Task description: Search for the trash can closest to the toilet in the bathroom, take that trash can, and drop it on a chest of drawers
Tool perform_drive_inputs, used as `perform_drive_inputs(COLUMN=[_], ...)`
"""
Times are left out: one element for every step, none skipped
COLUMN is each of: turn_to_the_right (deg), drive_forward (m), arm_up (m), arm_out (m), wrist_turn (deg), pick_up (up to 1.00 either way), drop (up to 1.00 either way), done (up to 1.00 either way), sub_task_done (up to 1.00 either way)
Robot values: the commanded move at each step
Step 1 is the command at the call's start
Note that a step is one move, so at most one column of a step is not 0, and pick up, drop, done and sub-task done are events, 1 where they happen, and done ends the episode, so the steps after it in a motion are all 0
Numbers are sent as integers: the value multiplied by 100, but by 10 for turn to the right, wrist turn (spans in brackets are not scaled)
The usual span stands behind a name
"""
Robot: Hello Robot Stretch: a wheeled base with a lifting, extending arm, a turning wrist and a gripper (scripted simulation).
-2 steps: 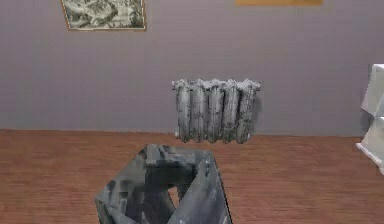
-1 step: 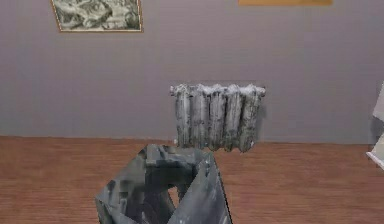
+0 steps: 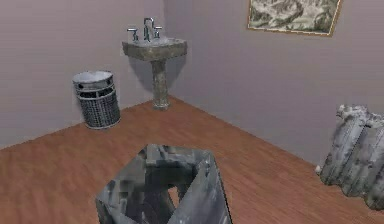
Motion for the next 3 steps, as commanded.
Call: perform_drive_inputs(turn_to_the_right=[-390, 0, -450], drive_forward=[0, 30, 0], arm_up=[0, 0, 0], arm_out=[0, 0, 0], wrist_turn=[0, 0, 0], pick_up=[0, 0, 0], drop=[0, 0, 0], done=[0, 0, 0], sub_task_done=[0, 0, 0])
